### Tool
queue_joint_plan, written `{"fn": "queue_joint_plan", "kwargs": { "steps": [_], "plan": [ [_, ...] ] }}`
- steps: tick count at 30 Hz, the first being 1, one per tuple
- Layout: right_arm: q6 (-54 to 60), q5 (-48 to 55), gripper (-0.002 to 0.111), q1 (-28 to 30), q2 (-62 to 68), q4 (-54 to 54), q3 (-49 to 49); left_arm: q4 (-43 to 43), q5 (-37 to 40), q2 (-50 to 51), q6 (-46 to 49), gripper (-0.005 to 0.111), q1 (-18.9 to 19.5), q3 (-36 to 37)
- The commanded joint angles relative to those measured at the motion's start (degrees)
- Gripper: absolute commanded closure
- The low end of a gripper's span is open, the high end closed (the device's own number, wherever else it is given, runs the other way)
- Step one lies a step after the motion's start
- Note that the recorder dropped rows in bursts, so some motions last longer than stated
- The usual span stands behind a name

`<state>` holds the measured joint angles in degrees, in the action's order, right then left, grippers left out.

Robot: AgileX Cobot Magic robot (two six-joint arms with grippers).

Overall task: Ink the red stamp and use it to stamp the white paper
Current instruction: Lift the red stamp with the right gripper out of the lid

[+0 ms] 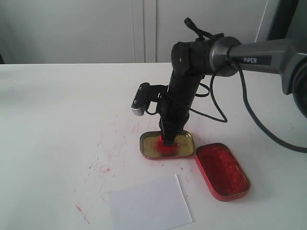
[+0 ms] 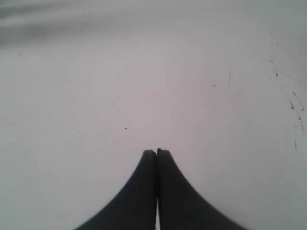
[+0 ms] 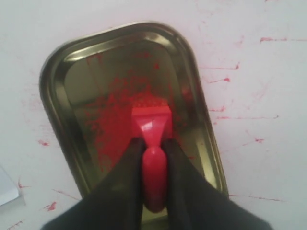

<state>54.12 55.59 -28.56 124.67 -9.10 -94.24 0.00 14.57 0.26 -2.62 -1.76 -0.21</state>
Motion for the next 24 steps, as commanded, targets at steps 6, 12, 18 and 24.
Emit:
{"fn": "queue_joint_plan", "kwargs": {
  "steps": [6,12,18,24],
  "plan": [
    [-0.4,1.3,0.108,0.0,-2.5,-1.6,-0.4,-0.6,0.0,-0.3,0.0,0.107,0.1,0.2],
    [-0.8,4.4,0.108,0.0,-3.6,-1.8,-0.4,-0.6,0.0,-0.3,0.0,0.107,0.1,0.2],
    [-7.2,6.2,0.108,0.0,-4.2,-1.8,-0.4,-0.6,0.0,-0.3,0.0,0.107,0.1,0.2],
    [-16.0,7.3,0.108,0.0,-4.8,-1.8,-0.4,-0.6,0.0,-0.3,0.0,0.107,0.1,0.2]
  ]
}}
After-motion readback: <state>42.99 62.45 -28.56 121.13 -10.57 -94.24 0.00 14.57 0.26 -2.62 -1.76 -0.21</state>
